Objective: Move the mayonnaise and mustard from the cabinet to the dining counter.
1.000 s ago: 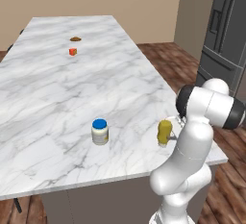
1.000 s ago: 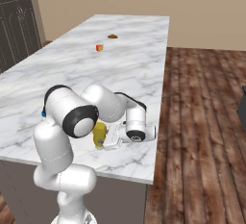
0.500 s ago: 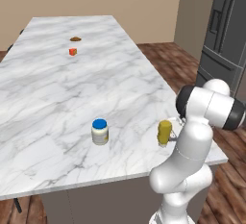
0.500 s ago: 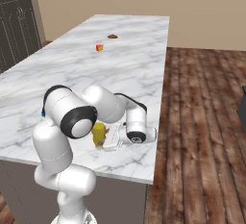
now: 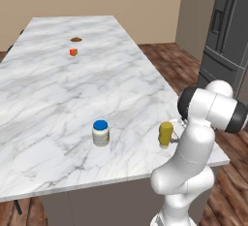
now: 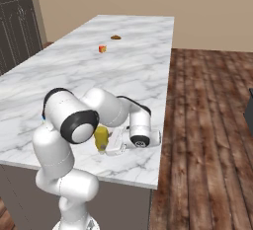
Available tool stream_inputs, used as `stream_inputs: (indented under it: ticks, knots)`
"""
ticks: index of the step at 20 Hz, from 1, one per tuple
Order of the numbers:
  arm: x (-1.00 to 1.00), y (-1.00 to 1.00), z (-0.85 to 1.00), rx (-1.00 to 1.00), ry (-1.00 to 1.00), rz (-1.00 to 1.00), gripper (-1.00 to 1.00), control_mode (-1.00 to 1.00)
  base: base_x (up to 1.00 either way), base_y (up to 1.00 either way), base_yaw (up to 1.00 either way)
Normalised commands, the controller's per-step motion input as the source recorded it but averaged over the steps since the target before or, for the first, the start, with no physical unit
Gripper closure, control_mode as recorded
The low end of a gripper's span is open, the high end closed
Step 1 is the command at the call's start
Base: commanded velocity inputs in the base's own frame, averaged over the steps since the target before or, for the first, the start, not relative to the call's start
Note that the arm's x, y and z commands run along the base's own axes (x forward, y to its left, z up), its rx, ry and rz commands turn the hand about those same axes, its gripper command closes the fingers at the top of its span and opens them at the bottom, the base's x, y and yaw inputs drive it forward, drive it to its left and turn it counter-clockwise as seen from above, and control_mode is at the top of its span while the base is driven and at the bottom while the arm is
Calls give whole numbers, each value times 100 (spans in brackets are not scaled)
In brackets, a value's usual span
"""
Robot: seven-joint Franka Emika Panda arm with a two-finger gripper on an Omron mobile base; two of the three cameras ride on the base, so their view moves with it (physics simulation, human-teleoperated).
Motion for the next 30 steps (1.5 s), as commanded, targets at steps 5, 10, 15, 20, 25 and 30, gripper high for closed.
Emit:
stream_inputs:
  ticks: [5, 10, 15, 20, 25, 30]
  knots:
    - [0, -5, 23, 0, 0, 0, -100, -100, 0, 0, 0]
    - [-1, -21, 28, 0, 1, 0, -100, -100, 0, 0, 0]
    - [-9, -26, 36, 0, 1, 0, -100, -100, 0, 0, 0]
    - [-18, -22, 49, 0, 0, 0, -100, -100, 0, 0, 0]
    - [-26, -4, 65, 0, 0, 0, -100, -100, 0, 0, 0]
    - [-37, 0, 94, 0, -8, -2, -100, -100, 0, 0, 0]
